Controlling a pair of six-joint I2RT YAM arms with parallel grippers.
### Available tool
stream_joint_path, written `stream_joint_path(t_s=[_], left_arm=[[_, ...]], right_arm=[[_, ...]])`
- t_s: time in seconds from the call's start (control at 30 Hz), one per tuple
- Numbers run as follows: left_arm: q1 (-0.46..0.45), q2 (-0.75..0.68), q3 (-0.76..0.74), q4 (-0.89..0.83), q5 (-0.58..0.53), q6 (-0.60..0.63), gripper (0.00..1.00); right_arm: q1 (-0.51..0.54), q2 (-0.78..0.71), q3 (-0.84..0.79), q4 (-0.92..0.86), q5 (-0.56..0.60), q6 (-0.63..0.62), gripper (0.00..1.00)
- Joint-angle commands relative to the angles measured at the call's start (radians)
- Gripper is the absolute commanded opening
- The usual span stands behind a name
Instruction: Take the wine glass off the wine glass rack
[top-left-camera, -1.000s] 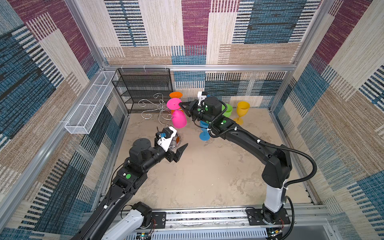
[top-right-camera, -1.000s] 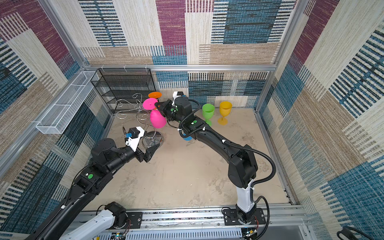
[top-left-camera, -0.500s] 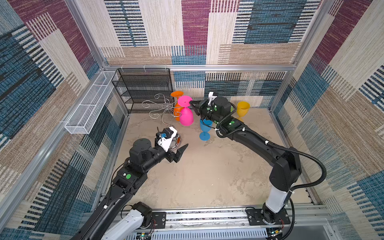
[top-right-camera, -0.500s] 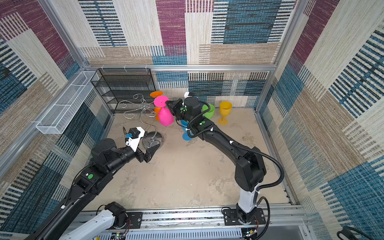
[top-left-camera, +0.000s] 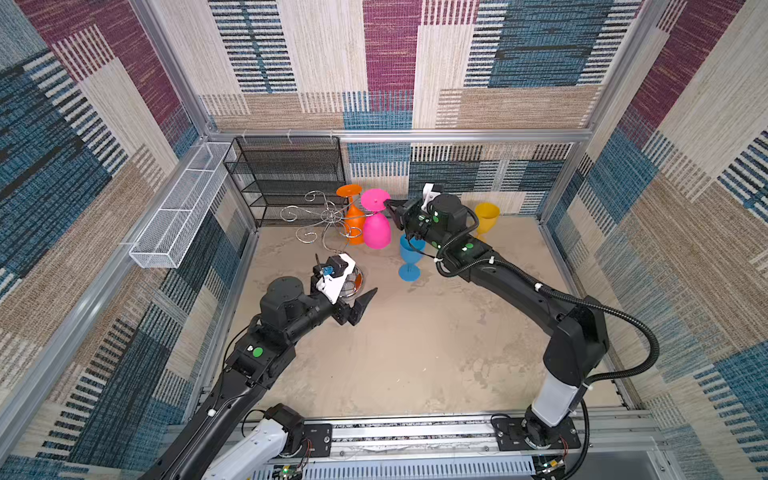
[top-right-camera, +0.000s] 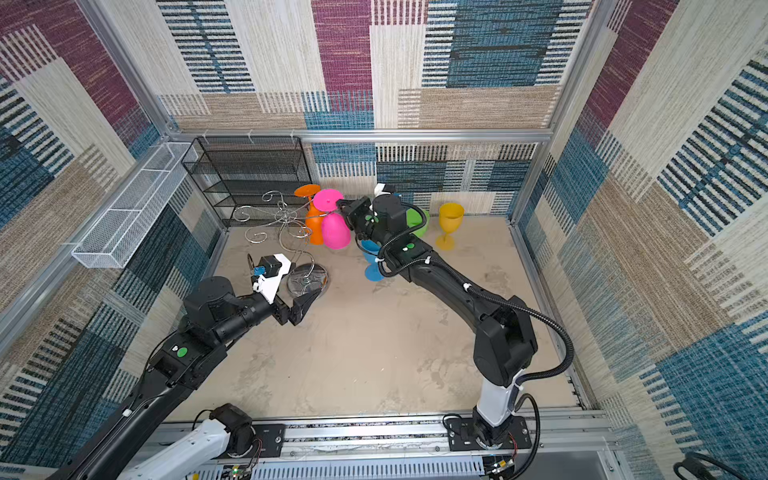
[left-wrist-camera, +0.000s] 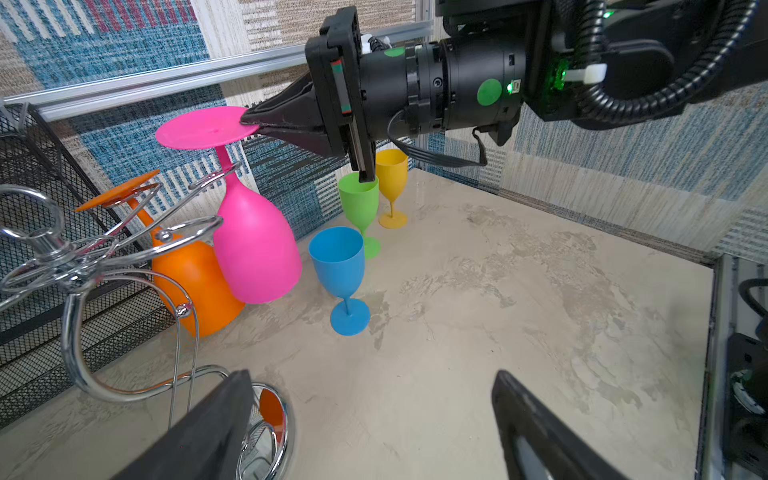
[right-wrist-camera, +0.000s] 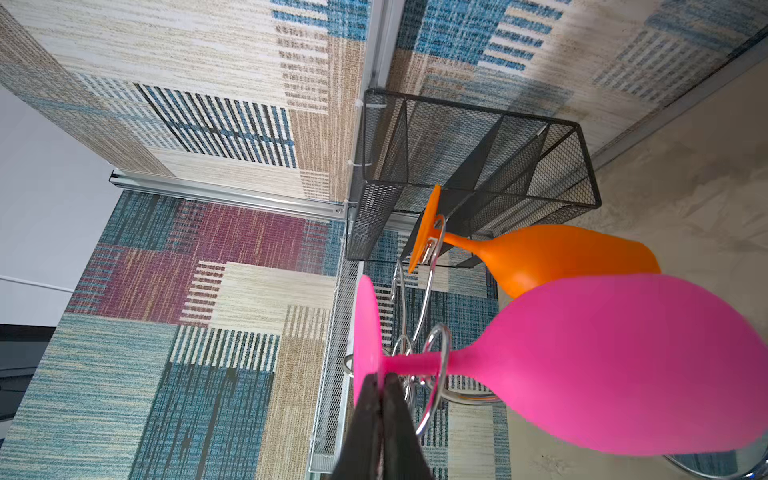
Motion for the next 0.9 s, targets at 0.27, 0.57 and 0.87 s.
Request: stream_joint_path(t_s=[0.27, 0.57, 0.87], left_arm=[[-0.001, 0.0, 0.004, 0.028, -0.005, 0.018, 0.92], [0.0, -0.001, 0.004, 0.029, -0.004, 0.017, 0.92], [-0.001, -0.006, 0.003, 0.028, -0.008, 0.02, 0.92]], right_arm=[[0.031, -0.054, -0.005, -0.002, -0.007, -0.051, 0.0], [0.076, -0.028, 0.022, -0.029, -0.024, -0.063, 0.0], [0.085, 0.051, 0.098, -0.057, -0.036, -0.03, 0.0]])
